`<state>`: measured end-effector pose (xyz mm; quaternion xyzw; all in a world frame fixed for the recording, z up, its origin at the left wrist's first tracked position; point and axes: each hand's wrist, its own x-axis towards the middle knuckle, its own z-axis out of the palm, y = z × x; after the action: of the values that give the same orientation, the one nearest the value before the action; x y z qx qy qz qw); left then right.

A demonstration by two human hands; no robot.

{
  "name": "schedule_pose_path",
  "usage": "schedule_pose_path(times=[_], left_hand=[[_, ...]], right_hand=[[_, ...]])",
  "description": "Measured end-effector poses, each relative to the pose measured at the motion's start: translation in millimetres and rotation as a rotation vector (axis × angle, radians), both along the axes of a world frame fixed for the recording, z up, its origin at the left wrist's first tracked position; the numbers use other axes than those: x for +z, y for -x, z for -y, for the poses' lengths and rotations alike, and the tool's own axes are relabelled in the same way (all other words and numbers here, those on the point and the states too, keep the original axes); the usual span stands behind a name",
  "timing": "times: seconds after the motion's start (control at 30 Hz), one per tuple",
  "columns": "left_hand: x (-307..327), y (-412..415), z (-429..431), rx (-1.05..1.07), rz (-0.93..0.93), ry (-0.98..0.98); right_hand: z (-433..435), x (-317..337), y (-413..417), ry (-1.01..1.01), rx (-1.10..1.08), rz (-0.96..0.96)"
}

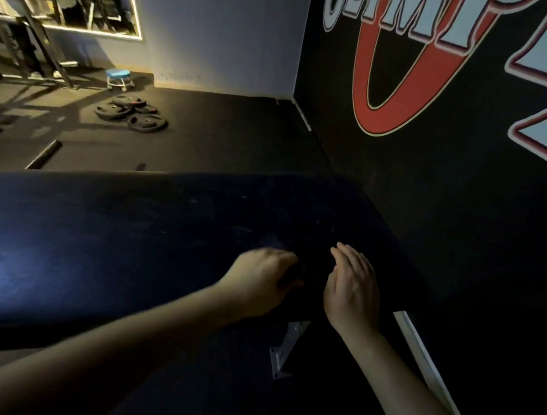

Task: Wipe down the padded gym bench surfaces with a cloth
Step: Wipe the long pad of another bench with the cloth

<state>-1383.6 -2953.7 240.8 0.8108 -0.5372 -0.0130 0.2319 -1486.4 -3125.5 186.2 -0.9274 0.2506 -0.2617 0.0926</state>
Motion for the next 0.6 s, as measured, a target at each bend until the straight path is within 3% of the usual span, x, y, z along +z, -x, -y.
schedule_pose_path(times=[0.1,0.17,0.27,0.33,0.4,0.5,0.6], left_hand=[[7,-66,23,0.250,0.031,0.010],[8,-94,34,0.306,0.034,0.002],[-1,-52,37,0.085,-0.054,0.012],[-6,-15,28,-0.093,-0.008,0.050],[-8,-21,30,-0.144,0.079,0.081],[-8,-88,68,0.007,0.146,0.096],[-8,-150,113,0.272,0.154,-0.011]], right_hand=[[0,3,1,-0.009,0.008,-0.012],[5,10,3,-0.012,0.057,-0.023],[29,18,3,-0.016,0.052,-0.025],[41,20,-1,-0.061,-0.022,-0.020],[43,19,-4,-0.091,-0.067,-0.009],[39,17,-7,-0.079,-0.057,0.014],[39,15,-6,-0.080,-0.061,0.033]])
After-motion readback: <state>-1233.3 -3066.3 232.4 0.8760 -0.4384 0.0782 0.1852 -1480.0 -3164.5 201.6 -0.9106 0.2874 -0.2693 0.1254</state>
